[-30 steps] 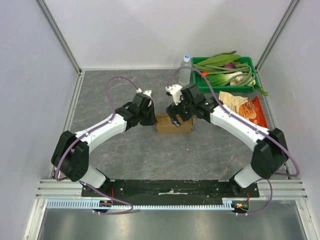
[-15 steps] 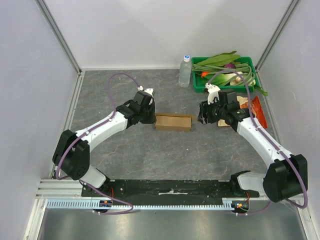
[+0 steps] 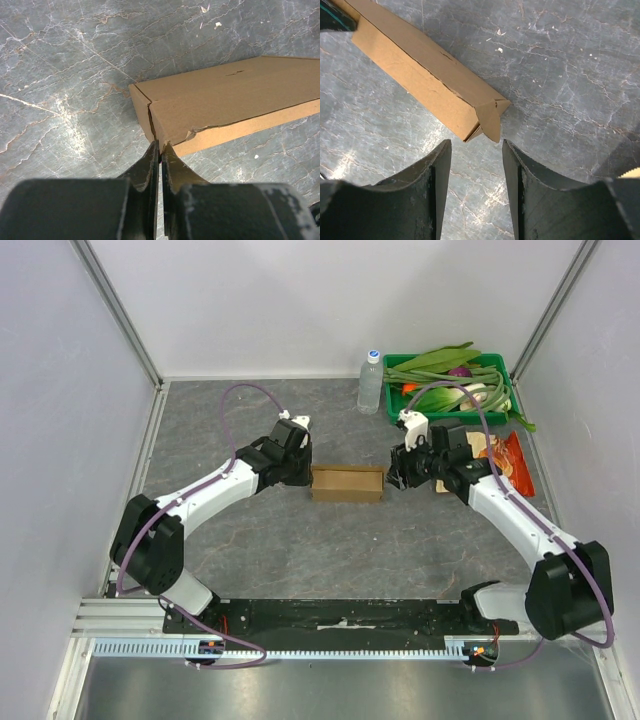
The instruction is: Fold the paper box
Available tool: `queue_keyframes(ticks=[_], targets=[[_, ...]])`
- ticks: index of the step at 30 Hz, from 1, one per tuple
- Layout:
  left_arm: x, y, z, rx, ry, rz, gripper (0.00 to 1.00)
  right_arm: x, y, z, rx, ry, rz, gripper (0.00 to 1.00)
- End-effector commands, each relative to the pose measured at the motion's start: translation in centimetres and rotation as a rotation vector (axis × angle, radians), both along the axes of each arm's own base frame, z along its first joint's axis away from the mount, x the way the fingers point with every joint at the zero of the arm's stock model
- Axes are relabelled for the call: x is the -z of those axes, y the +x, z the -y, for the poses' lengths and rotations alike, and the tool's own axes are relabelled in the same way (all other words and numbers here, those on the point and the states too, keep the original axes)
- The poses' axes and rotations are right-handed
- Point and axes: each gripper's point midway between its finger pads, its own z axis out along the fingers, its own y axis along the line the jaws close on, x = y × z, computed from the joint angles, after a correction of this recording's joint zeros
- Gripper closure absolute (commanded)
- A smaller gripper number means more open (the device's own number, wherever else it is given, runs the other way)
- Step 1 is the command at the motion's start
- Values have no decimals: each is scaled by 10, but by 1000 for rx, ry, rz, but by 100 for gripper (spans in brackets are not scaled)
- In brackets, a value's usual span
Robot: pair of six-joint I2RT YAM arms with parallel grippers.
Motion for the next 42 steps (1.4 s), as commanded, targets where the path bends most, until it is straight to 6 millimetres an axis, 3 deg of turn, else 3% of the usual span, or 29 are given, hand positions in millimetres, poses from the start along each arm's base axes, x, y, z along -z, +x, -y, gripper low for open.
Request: queue_keyframes(ticks=[1,5,12,16,20,33,38,42], targets=[[-9,7,5,32,9,35,92,0,20,-1,-6,-55,53,49],[-7,7,5,35,10,31,92,4,23,-6,-23,-50,35,58],[-7,7,7,41,4,31,92,6,18,-23,-32,-28,15,89],[-7,8,9,42,-2,27,93,0,15,-35,0,12,-20,99],[-8,8,9,42,-4,30,93,2,13,-36,51,32,-73,100],[-4,6,7,37,-1,20,93,30,9,-28,44,-165,-43,100],[4,-1,4,15,-28,23,95,41,4,-40,59,-166,35,100],[6,-2,1,-14,-49,61,97,52,-6,-31,90,-180,88,100]])
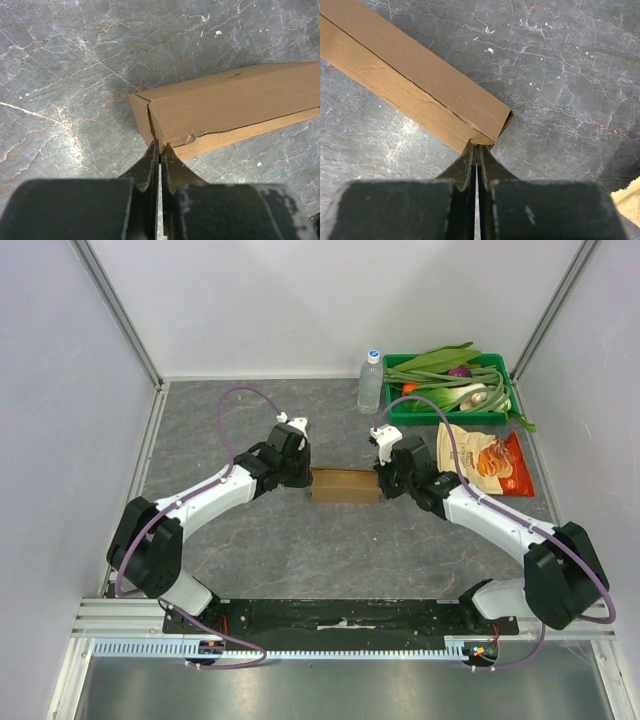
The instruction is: Fold the paper box
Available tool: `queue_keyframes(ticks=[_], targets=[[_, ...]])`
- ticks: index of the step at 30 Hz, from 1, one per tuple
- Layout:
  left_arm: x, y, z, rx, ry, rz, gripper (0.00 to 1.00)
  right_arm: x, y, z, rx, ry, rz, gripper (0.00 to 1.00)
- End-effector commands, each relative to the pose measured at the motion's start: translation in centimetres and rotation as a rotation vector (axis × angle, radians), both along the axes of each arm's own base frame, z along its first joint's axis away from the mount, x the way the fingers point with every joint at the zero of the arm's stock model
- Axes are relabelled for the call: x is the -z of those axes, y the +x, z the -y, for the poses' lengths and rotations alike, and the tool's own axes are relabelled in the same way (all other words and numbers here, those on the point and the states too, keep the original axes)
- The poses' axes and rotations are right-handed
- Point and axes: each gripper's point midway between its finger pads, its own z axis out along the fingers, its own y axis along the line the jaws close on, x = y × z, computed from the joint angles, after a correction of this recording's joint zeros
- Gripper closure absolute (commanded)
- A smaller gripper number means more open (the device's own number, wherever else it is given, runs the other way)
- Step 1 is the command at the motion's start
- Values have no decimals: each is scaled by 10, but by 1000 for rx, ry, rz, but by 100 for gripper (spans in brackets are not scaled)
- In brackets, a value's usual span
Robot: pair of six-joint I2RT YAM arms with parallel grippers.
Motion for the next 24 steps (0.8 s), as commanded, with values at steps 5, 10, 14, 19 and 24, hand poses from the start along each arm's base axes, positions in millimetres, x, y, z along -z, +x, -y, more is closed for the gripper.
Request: queue_keyframes(ticks=[5,10,14,19,24], targets=[[7,-10,-5,-23,-16,40,98,-5,-10,8,33,5,98,100],[4,-8,-5,-21,-15,43,98,-17,-10,9,39,9,103,100],[4,-9,-6,-21,-9,38,98,-8,-12,11,32,-19,84,100],[7,-11,-8,-27,-5,36,98,4,-17,12,24,-22,57,100],[7,-11,-9,-35,-7,42,98,-8,-21,3,50,60,28,80]])
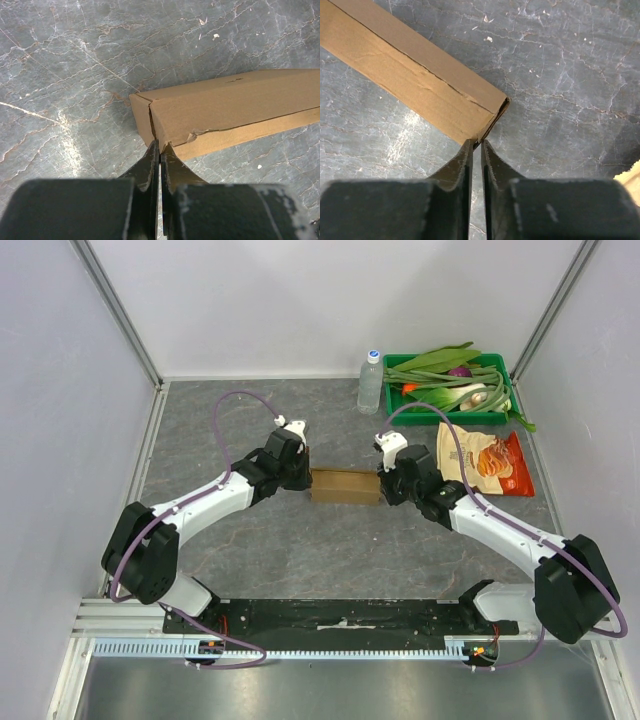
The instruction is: Fold the paper box
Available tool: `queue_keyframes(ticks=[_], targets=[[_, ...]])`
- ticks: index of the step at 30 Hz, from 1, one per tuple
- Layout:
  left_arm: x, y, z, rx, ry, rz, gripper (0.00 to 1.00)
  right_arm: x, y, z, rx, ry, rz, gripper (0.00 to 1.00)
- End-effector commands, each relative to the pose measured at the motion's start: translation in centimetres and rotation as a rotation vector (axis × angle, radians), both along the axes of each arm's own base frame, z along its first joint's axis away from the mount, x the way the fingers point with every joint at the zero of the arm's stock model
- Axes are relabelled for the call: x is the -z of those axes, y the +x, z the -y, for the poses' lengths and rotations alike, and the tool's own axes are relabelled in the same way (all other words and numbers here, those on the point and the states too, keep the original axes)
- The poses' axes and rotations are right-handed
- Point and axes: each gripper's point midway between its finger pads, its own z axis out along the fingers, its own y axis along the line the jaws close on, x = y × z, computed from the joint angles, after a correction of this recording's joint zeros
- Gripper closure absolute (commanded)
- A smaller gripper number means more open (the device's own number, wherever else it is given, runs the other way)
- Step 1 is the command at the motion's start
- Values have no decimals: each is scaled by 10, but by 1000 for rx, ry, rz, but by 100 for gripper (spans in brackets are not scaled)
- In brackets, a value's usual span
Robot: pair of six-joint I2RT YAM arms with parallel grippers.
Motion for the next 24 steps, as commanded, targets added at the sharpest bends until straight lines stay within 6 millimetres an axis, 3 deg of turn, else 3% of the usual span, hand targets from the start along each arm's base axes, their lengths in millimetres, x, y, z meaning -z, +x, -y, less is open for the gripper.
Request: queue_keyframes(ticks=[1,6,8,10,11,14,20,21,24], targets=[[8,-7,-8,-29,25,-20,98,-8,-9,-4,31,64,-49,70],[6,-6,-8,-29,35,-8,98,-48,-9,-3,114,140,-44,45],[5,-6,-9,-29,42,-6,98,-64,-8,6,194,181,-37,25],[5,-7,-10,-33,45,-8,98,-69,-4,23,395,300,-89,6],[4,-6,-10,-34,45,-2,98,-73,-7,26,440,364,-103,2],[4,-6,-10,-39,44,-4,98,-80,-7,18,602,608,-189,2],[3,-6,-5,-41,37,-10,98,-78,0,-13,754,924,-397,2],[2,-6,-4,-44,38,-5,98,-85,6,-18,748,989,-391,2],[1,-7,-5,-50,42,-5,98,-67,5,-24,847,1049,-484,2]])
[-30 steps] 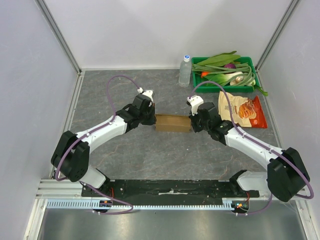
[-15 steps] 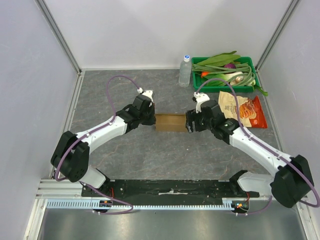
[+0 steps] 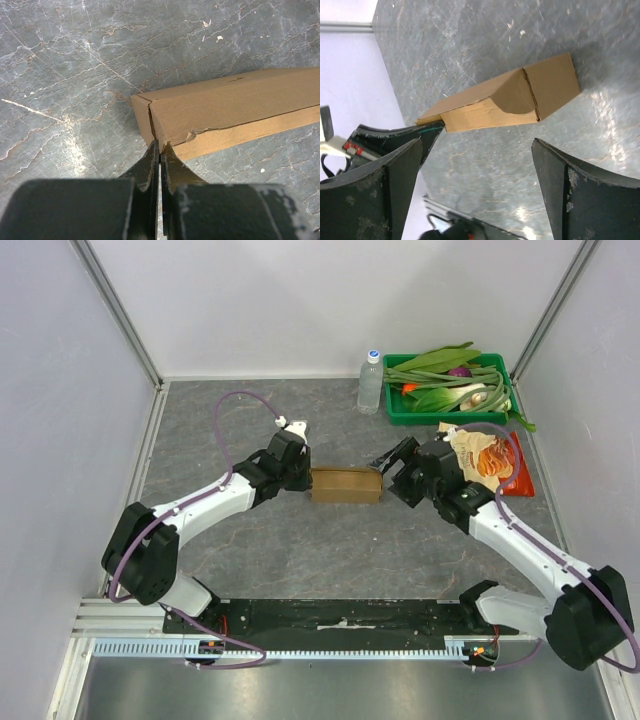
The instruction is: Fold the paper box
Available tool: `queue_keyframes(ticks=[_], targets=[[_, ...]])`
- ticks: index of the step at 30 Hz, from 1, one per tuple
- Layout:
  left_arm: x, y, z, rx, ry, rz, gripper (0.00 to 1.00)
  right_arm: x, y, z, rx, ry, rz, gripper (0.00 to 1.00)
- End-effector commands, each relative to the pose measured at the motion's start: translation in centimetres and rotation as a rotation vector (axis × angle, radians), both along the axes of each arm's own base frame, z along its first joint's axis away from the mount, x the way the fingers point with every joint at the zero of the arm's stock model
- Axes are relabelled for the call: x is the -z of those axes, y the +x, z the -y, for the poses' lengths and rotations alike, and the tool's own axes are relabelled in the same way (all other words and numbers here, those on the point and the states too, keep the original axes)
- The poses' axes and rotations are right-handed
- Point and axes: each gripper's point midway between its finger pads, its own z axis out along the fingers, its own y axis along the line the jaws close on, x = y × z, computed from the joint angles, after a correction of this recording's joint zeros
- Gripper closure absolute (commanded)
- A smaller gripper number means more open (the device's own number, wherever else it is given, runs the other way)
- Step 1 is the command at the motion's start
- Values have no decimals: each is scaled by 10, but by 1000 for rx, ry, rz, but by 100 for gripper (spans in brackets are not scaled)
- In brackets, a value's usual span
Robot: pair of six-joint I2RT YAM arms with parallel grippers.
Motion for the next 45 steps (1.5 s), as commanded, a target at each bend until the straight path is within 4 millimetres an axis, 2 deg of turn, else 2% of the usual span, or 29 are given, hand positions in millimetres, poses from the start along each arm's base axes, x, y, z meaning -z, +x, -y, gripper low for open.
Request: queue_keyframes(ticks=[1,3,6,13,24,36,38,41,45], targets=[[1,-7,-5,-32,26,-21,98,6,7,-20,160,266,-129,2],[1,-7,-6,-37,32,-20,98,3,10,-27,166,315,-118,2],[0,-8,-5,-39,27,-19,98,14,10,-31,189,317,-158,2],[1,-10,-3,-38,29,-18,98,38,14,-25,278,338,-199,2],[-3,-13,-7,-42,34,5,98,51,23,-25,336,373,-220,2],[-1,-15,-3,-26,22,-3,97,65,23,-24,356,376,-229,13],[-2,-16,-3,-20,17,-2,96,67,23,-23,360,375,-229,14],[-8,-18,-1,-5,2,7,84,71,23,-21,372,375,-231,16],[-17,-24,2,26,-35,14,60,76,23,-19,386,372,-234,18]])
